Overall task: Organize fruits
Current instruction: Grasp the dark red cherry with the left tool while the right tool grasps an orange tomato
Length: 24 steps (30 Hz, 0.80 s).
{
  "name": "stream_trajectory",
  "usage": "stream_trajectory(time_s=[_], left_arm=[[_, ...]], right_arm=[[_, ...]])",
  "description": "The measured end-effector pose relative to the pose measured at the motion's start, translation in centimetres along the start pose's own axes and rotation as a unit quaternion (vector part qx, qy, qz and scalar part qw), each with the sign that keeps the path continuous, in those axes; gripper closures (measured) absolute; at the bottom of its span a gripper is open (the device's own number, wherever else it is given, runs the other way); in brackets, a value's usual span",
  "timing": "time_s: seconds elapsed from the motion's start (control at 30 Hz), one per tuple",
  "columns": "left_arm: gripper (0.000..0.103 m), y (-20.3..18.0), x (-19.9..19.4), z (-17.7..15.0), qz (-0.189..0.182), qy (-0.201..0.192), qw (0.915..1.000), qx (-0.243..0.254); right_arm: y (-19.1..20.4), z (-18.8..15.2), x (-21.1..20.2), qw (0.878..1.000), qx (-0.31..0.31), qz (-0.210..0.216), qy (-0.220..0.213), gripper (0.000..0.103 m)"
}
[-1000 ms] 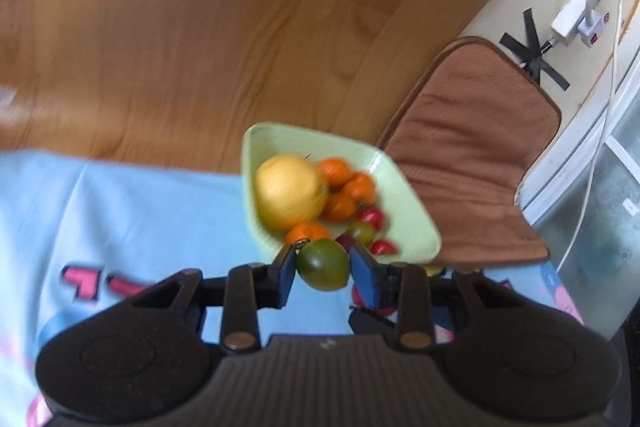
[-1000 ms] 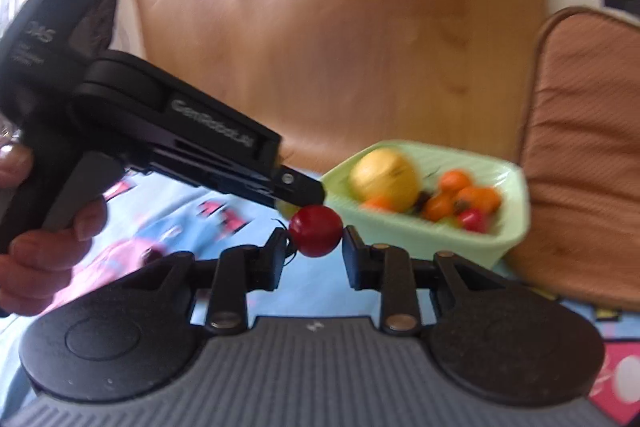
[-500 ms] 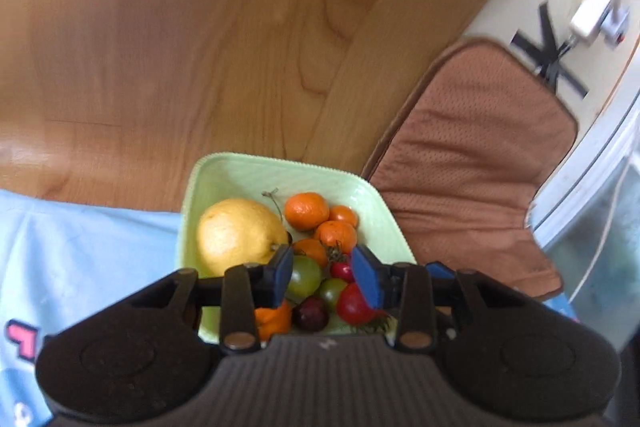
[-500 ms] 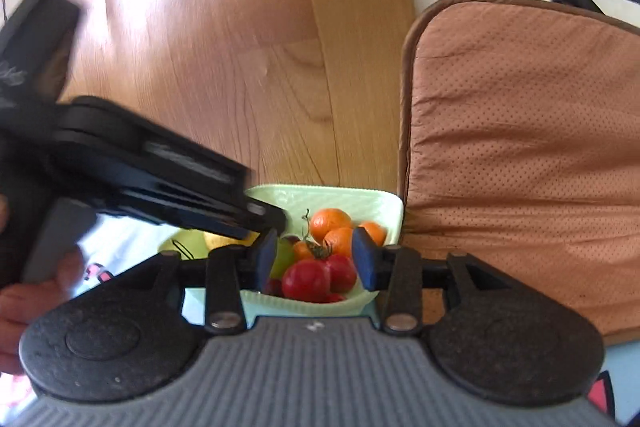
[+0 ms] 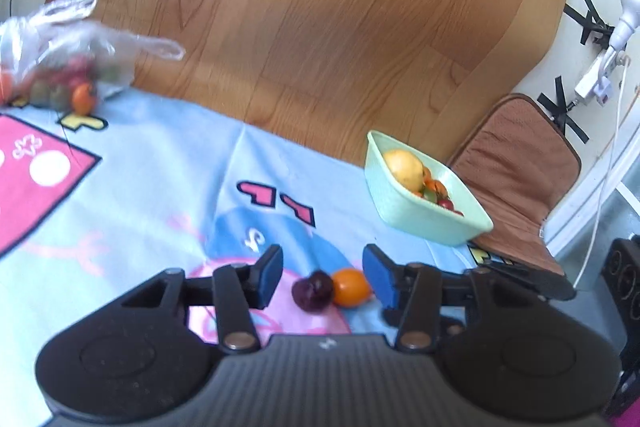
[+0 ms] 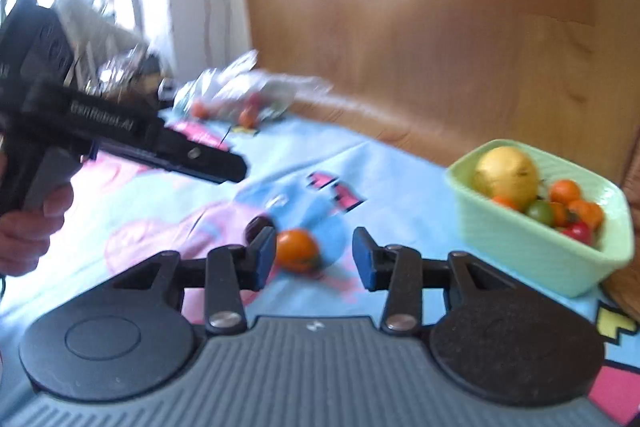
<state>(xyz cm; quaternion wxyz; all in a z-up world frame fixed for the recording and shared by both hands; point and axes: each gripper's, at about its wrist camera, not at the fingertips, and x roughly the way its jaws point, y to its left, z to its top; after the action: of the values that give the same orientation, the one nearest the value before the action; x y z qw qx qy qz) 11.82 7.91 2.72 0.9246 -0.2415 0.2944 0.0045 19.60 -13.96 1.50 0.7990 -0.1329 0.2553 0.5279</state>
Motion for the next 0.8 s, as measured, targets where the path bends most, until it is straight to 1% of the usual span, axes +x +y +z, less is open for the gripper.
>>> stream_trajectory(time_s=[0.07, 0.13, 0.23, 0.27, 0.33, 0.4, 0.53, 0.57, 0.6, 0.63, 0.7, 0.73, 0.8], left_arm=[[0.051, -0.1, 0.8, 0.0, -0.004, 0.007, 1.0, -0.005], [0.051, 0.1, 1.7, 0.0, -0.004, 0.013, 0.9998, -0.016], [0.055, 0.6, 2.7, -0.4, 0.002, 0.017, 0.9993, -0.034], [0.055, 0.8, 2.9, -0.7, 0.003, 0.018, 0.999, -0.04], [0.055, 1.1, 3.4, -1.2, 0.005, 0.023, 0.9983, -0.053], [0.055, 1.2, 3.4, -1.7, 0.006, 0.02, 0.9982, -0.057], [0.056, 0.2, 3.7, -1.9, 0.026, 0.014, 0.9991, -0.031], [0.061, -0.3, 3.8, -2.0, 0.042, 0.007, 0.9989, -0.019], [0.072, -0.9, 4.0, -2.2, 0.066, 0.001, 0.9978, -0.001], [0.074, -1.5, 4.2, -2.4, 0.087, -0.005, 0.996, 0.019], [0.074, -2.4, 4.2, -2.9, 0.106, -0.014, 0.9934, 0.041], [0.074, -2.7, 4.1, -2.9, 0.105, -0.013, 0.9934, 0.045], [0.074, -3.1, 3.8, -2.8, 0.082, -0.012, 0.996, 0.034]], right_arm=[[0.1, 0.1, 1.4, 1.0, -0.007, -0.013, 0.018, 0.052], [-0.1, 0.3, 2.7, 0.999, -0.006, -0.025, 0.03, 0.052], [0.0, 0.4, 3.6, 0.999, -0.011, -0.032, 0.04, 0.052], [0.1, 0.4, 3.9, 0.998, -0.015, -0.035, 0.046, 0.053], [0.0, 0.3, 3.9, 0.998, -0.004, -0.03, 0.051, 0.065], [0.0, 0.2, 3.1, 0.997, 0.01, -0.046, 0.056, 0.066], [0.1, -0.9, 0.6, 0.996, 0.015, -0.08, 0.041, 0.067], [0.0, -1.1, 0.1, 0.996, 0.019, -0.084, 0.038, 0.067], [-0.1, -1.4, -0.3, 0.995, 0.025, -0.087, 0.036, 0.067], [-0.2, -1.7, -0.7, 0.995, 0.031, -0.089, 0.034, 0.067], [-0.5, -2.2, -1.3, 0.994, 0.042, -0.093, 0.029, 0.068], [-0.6, -2.3, -1.6, 0.994, 0.047, -0.097, 0.024, 0.068], [-1.0, -2.5, -2.3, 0.993, 0.056, -0.104, 0.01, 0.068]])
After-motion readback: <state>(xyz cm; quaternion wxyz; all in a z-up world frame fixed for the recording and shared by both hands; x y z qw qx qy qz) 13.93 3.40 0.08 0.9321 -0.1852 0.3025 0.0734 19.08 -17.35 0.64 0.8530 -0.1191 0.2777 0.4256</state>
